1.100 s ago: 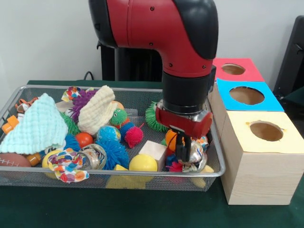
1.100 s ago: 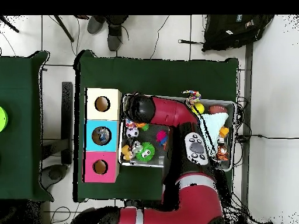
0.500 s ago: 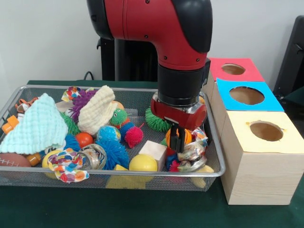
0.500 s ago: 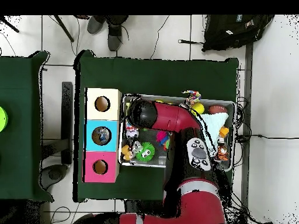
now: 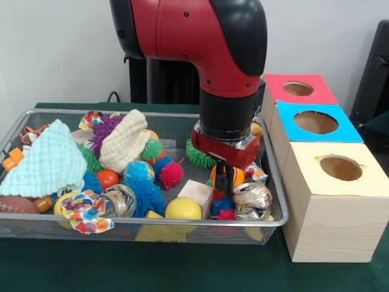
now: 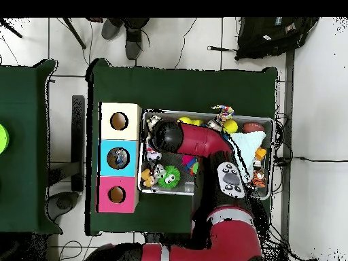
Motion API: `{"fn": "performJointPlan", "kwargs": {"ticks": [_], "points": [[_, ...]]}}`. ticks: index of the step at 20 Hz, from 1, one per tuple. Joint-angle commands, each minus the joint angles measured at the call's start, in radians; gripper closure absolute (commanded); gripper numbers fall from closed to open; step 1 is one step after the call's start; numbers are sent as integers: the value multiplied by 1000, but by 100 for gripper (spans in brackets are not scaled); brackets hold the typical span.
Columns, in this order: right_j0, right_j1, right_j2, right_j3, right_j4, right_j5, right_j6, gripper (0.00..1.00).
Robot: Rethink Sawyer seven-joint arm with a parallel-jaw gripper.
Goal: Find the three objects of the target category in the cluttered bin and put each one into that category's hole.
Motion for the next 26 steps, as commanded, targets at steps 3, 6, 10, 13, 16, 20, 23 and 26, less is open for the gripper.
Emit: {"fn": "performJointPlan", "kwargs": {"ticks": [3,6,10,13,16,20,23,26], "points": [[-29,79,58,64,1,-63,78,100],[-27,111,62,41,-2,-83,76,100],[-32,196,78,-23,-7,-148,66,100],[-38,242,100,-52,1,-183,61,100],[-38,242,117,-48,15,-174,62,100],[-45,230,155,-8,20,-146,48,100],[-60,223,166,11,13,-119,28,100],[-69,203,177,50,14,-104,30,100]]}}
